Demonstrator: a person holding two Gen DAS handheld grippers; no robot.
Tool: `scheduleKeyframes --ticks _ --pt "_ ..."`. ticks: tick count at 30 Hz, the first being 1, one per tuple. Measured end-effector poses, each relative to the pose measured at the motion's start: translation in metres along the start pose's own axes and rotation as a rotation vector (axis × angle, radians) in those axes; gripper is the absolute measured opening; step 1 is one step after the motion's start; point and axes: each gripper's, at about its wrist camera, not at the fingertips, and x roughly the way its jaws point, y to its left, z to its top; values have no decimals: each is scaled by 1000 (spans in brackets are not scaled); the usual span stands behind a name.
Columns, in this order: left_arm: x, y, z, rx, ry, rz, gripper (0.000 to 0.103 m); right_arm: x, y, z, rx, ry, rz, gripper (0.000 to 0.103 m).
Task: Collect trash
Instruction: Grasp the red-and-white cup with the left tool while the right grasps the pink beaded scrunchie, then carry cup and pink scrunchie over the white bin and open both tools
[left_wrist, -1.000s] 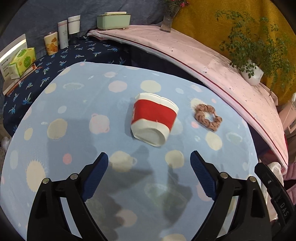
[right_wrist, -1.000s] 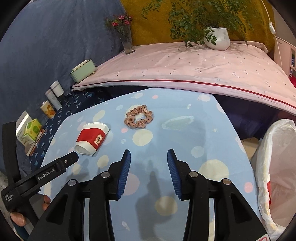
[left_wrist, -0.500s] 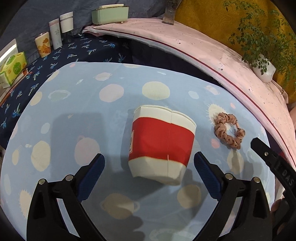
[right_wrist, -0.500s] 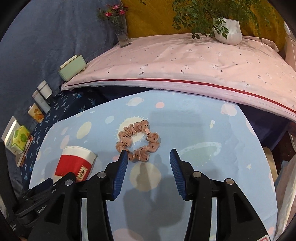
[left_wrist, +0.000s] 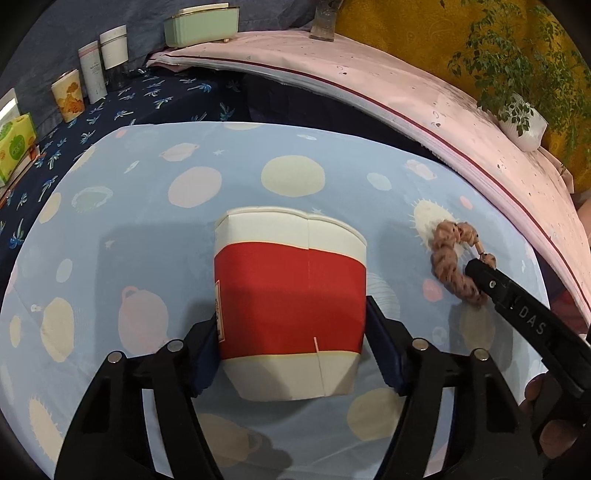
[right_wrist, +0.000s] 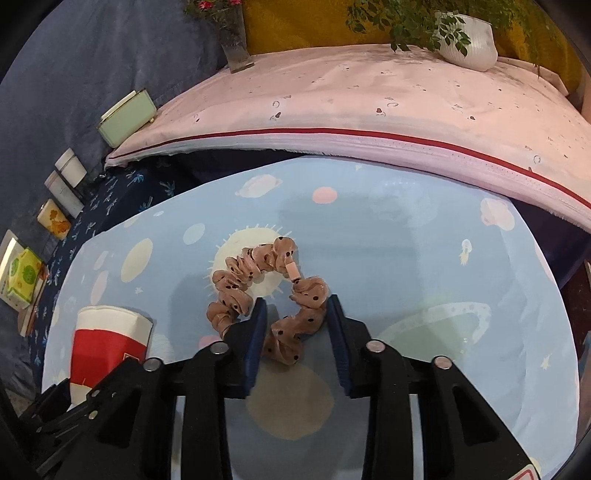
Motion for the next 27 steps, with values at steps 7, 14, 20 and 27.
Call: scheduleKeyframes --ticks 7,14,20,27 --pt "-13 -7 -9 -9 2 -32 65 -10 -14 -12 40 16 39 10" --pt "-35 -23 -24 -6 1 -57 65 -39 -26 -37 69 18 63 9" --pt "-57 -43 -43 12 -2 -84 65 -72 -48 -58 113 4 86 9" --pt "-81 -73 -70 56 2 -112 65 -115 -73 -85 138 -33 85 9"
